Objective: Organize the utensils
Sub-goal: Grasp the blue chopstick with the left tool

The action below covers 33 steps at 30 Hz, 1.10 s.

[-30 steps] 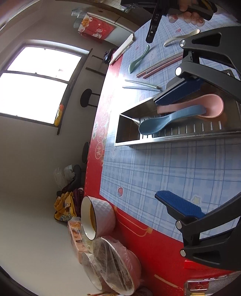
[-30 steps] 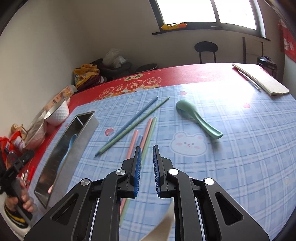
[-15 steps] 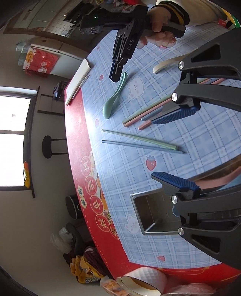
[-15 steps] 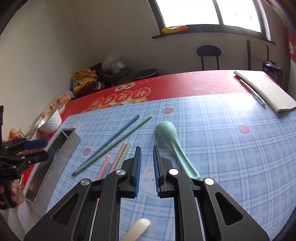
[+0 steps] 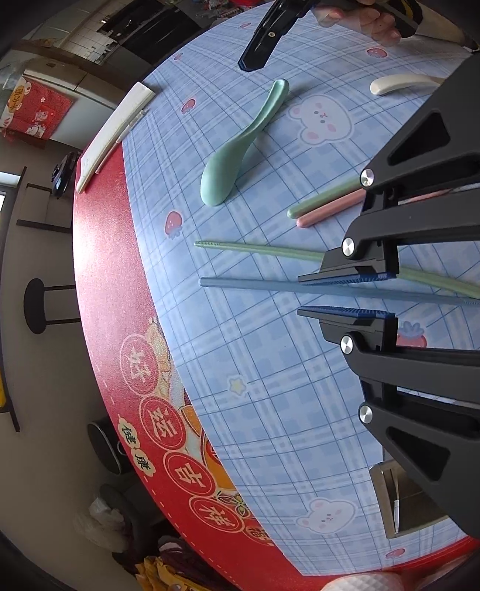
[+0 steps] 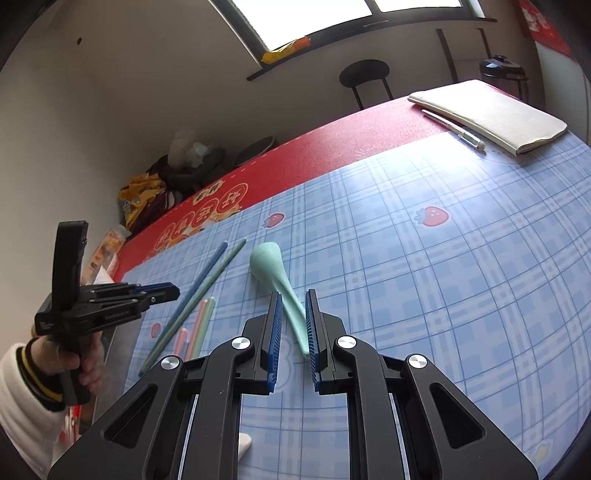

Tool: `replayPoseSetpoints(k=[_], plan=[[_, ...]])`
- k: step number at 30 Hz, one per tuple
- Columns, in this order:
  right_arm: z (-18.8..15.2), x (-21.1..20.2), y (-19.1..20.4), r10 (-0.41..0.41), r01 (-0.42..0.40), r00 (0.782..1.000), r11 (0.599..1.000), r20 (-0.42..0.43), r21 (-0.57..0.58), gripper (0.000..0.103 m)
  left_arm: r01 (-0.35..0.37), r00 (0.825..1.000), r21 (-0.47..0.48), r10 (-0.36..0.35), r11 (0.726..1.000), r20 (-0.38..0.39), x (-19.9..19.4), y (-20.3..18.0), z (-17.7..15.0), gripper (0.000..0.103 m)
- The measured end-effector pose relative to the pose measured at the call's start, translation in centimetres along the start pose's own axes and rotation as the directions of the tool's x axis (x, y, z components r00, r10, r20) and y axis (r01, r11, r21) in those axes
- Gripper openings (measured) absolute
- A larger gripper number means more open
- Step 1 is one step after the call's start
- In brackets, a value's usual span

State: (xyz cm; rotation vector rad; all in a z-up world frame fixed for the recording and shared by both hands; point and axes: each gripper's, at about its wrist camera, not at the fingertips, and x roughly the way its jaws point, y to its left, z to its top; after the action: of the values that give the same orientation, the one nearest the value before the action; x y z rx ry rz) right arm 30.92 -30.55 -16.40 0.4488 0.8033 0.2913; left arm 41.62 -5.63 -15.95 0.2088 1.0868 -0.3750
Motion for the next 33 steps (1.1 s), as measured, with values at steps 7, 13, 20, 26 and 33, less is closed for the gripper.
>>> replayPoseSetpoints(k=[7,13,20,26,33], plan=[[0.1,0.0,-0.4,0.002,-0.002,1.000,1.000,-0.003,0.013,0.014,0.034,0.999,-0.017,-0.035,0.999,-0.012,0.8,0.3,0.2,0.008],[0.1,0.2,-0.6,0.007,-0.006,1.000,1.000,-0.010,0.026,0.014,0.027,0.999,0.024,-0.026,0.999,-0.026,1.1,-0.7,0.1,0.008],[0.0,0.1,-0.6,0.012,-0.012,1.000,1.000,-0.011,0.025,0.014,-0.001,1.000,0.031,0.002,1.000,-0.031,1.5,-1.0,0.1,0.008],[0.0,0.2,-0.6,0.020,-0.019,1.000,0.999,-0.019,0.033,0.014,-0.102,0.994,0.062,0.104,0.993,-0.034,1.0,-2.5,-1.2,0.007],[-0.2,0.5,-0.7,0.037,-0.035,0.999,0.998,-0.035,0.051,0.014,-0.098,0.993,-0.041,0.095,0.994,-0.077,-0.5,-2.8,-3.7,0.006]])
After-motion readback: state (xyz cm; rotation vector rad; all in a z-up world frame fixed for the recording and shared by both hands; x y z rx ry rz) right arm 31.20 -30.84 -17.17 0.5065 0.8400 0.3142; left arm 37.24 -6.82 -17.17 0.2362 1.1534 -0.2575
